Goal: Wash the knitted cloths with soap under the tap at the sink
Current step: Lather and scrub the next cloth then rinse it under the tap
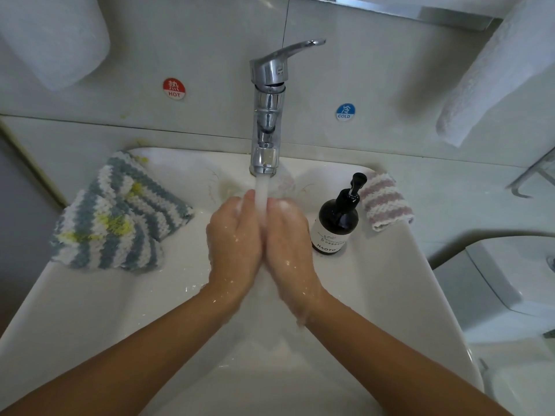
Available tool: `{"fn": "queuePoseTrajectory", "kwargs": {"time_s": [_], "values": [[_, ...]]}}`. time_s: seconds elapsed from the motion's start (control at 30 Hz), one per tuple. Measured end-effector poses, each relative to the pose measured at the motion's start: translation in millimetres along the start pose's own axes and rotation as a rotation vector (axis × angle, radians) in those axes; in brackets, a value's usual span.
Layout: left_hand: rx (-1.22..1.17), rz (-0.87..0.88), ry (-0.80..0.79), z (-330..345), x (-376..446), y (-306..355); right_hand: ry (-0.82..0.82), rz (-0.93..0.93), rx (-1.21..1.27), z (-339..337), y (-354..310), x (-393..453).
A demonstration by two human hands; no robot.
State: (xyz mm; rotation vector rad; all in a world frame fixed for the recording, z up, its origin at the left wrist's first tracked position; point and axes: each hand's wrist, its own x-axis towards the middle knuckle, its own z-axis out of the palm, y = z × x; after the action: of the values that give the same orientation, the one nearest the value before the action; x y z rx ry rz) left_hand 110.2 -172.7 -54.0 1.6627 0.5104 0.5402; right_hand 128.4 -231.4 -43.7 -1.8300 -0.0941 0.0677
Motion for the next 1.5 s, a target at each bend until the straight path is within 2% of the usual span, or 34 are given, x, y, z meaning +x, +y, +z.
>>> {"fn": "queuePoseTrajectory", "kwargs": {"time_s": [0.23,0.4,0.53,0.63,0.7,0.77,0.8,0.9,0.93,1.03,1.1,1.27,1.37,1.5], "values": [[-0.052,-0.065,-0.001,-4,6,5,-0.023,-0.054,0.195,-5,5,-9],[-0.116,-0.097,0.068,-6,9,9,-0.105,-0.026,0.216,-9,0,-10],[-0.083,-0.103,0.042,-6,7,7,-0.089,-0.028,0.249,-9,3,-10],[-0.059,-0.065,0.005,-6,2,6,-0.098,0.051,0.223,-9,4,-9],[-0.058,-0.056,-0.012,-5,0,5,-0.073,0.053,0.026,-7,3,-4],[-0.061,-0.066,-0.007,-3,0,6,-0.082,-0.149,-0.398,-6,-1,3],[-0.065,-0.066,-0.008,-3,0,6,-0.086,-0.22,-0.535,-6,-2,5],[-0.067,-0.068,-0.029,-1,-3,6,-0.052,-0.212,-0.677,-5,3,13],[-0.068,-0.058,-0.048,-1,-5,6,-0.022,-0.158,-0.589,-6,9,15],[-0.069,-0.042,-0.135,-1,-13,6,0.082,0.074,-0.008,-6,18,15],[-0.036,-0.045,-0.188,-2,-16,7,0.156,0.136,0.21,-10,18,12],[-0.082,-0.086,-0.229,-2,-13,6,0.202,-0.006,0.349,-20,6,8],[-0.032,-0.087,-0.2,0,-13,2,0.193,-0.034,0.379,-21,4,7],[-0.115,-0.103,-0.175,2,-13,-1,0.087,-0.002,0.413,-18,4,3]]}}
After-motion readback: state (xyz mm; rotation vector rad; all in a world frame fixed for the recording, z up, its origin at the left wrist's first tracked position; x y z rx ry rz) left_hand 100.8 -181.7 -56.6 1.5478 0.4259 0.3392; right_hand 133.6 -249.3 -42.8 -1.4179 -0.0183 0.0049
